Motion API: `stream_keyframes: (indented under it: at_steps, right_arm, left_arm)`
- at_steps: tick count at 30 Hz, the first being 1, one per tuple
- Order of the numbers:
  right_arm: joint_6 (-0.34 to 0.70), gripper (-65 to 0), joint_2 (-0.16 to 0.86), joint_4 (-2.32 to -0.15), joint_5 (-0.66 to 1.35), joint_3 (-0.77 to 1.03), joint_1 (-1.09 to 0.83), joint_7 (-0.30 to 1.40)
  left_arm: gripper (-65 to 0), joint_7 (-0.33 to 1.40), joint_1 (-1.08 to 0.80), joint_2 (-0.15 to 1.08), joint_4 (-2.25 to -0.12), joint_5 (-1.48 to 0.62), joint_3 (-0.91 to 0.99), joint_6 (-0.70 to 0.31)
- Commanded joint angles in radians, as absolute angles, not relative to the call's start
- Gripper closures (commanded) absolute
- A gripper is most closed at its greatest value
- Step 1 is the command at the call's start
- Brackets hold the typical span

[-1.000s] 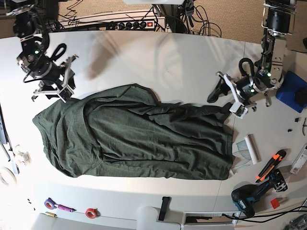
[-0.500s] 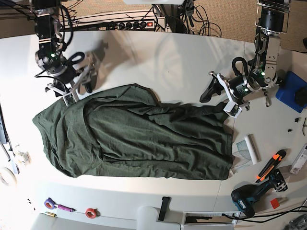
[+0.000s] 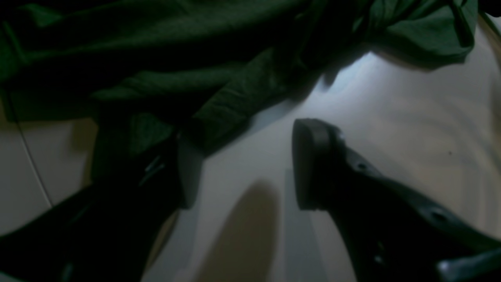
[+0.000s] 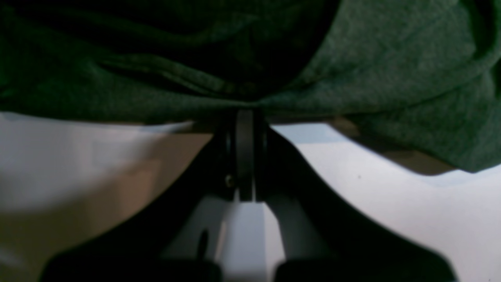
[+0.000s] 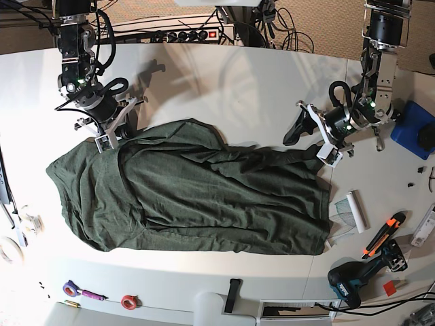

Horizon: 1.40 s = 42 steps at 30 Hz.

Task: Layout the t-shirt on the table in an organized manner, then fold the t-shirt properly
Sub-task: 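Grasp the shirt edge with the right gripper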

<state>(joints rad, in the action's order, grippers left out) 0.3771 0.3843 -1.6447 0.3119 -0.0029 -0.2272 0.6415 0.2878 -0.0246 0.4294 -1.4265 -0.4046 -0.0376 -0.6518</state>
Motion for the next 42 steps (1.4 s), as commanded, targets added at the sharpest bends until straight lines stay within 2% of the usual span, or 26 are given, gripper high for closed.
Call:
stream_keyframes:
  at_steps: [1, 4, 5, 8, 9, 10, 18, 28, 30, 33, 34, 42]
  right_arm:
    - [0.385, 0.0, 0.394, -1.647, 0.298, -0.005, -0.230, 0.679]
    - [0.385, 0.0, 0.393, -1.647, 0.299, -0.005, -0.230, 0.694]
    - [0.385, -3.2, 0.393, -1.647, 0.299, -0.005, -0.230, 0.707]
    - [0.381, -30.1, 0.393, -1.647, 0.350, -0.005, -0.230, 0.757]
    - [0.376, -35.5, 0.393, -1.647, 0.378, -0.005, -0.230, 0.773]
    - [0.362, -36.1, 0.393, -1.647, 0.408, -0.005, -0.231, 0.789]
    - [0.218, -36.1, 0.370, -1.647, 0.455, -0.005, -0.232, 0.773]
    - [0.210, -35.5, 0.265, -1.647, 0.455, -0.005, -0.230, 0.749]
    - [0.214, -25.8, 0.258, -1.647, 0.454, -0.005, -0.230, 0.749]
    - [0.215, -4.1, 0.258, -1.647, 0.454, -0.005, -0.230, 0.748]
    - [0.214, 0.0, 0.258, -1.647, 0.452, -0.005, -0.230, 0.748]
    - [0.214, 0.0, 0.258, -1.647, 0.453, -0.005, -0.230, 0.751]
  left_arm:
    - [-34.5, 0.262, -0.011, 0.441, -1.443, -0.420, -0.030, -0.655]
    - [-34.5, 0.262, -0.011, 0.441, -1.443, -0.420, -0.030, -0.655]
    - [-34.5, 0.262, -0.011, 0.441, -1.443, -0.420, -0.030, -0.655]
    - [-34.5, 0.262, -0.011, 0.441, -1.443, -0.420, -0.030, -0.655]
    - [-34.5, 0.262, -0.011, 0.441, -1.443, -0.420, -0.030, -0.655]
    - [-34.5, 0.262, -0.011, 0.441, -1.443, -0.420, -0.030, -0.655]
    - [-34.5, 0.262, -0.012, 0.440, -1.443, -0.420, -0.030, -0.655]
    - [-34.5, 0.262, -0.012, 0.440, -1.443, -0.423, -0.030, -0.655]
    - [-34.5, 0.262, -0.012, 0.440, -1.443, -0.423, -0.030, -0.655]
    - [-34.5, 0.262, -0.012, 0.440, -1.443, -0.423, -0.030, -0.655]
    - [-34.5, 0.262, -0.012, 0.440, -1.443, -0.423, -0.030, -0.655]
    - [-34.5, 0.262, -0.012, 0.441, -1.443, -0.423, -0.030, -0.655]
